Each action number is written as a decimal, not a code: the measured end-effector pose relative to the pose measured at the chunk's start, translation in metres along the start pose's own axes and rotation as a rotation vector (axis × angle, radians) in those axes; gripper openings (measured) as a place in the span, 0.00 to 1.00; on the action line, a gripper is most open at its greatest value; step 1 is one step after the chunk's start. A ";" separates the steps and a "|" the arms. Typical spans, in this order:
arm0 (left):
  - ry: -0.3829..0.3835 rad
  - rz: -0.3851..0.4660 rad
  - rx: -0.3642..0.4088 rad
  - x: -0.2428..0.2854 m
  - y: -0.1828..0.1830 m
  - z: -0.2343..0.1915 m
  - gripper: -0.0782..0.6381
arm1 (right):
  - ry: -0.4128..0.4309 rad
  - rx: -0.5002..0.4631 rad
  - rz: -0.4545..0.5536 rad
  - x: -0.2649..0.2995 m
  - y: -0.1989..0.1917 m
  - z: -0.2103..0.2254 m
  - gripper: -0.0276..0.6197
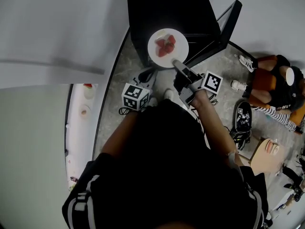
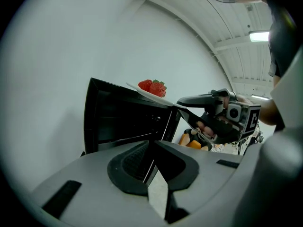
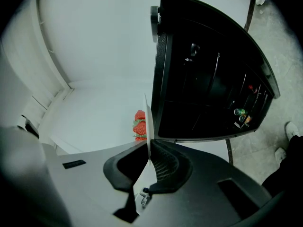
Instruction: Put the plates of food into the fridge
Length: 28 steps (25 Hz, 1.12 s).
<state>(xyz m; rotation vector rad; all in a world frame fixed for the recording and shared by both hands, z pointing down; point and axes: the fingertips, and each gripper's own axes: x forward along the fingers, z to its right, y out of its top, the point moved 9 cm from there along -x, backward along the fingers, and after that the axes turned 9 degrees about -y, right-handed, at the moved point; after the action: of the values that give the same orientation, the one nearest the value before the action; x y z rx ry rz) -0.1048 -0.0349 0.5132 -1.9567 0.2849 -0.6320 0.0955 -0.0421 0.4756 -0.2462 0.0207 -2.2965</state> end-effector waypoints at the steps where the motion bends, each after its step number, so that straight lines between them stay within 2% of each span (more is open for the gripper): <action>1: -0.001 -0.002 0.000 -0.002 -0.002 0.001 0.14 | 0.000 -0.001 -0.002 -0.002 -0.004 0.000 0.09; 5: -0.010 -0.017 -0.011 0.009 -0.004 -0.009 0.14 | -0.014 0.000 -0.006 0.004 0.005 0.007 0.09; 15: -0.028 -0.038 -0.021 0.005 -0.011 -0.003 0.14 | -0.021 0.020 -0.016 -0.005 -0.008 0.018 0.09; 23: -0.026 -0.068 -0.036 0.009 -0.017 -0.004 0.14 | -0.061 0.019 -0.035 -0.008 -0.008 0.034 0.09; 28: -0.038 -0.047 -0.028 0.011 -0.021 -0.004 0.14 | -0.067 0.028 -0.038 -0.009 -0.008 0.043 0.09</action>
<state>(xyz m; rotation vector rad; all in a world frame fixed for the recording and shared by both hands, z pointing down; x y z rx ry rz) -0.0989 -0.0333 0.5363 -2.0054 0.2260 -0.6238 0.1037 -0.0272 0.5166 -0.3111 -0.0510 -2.3236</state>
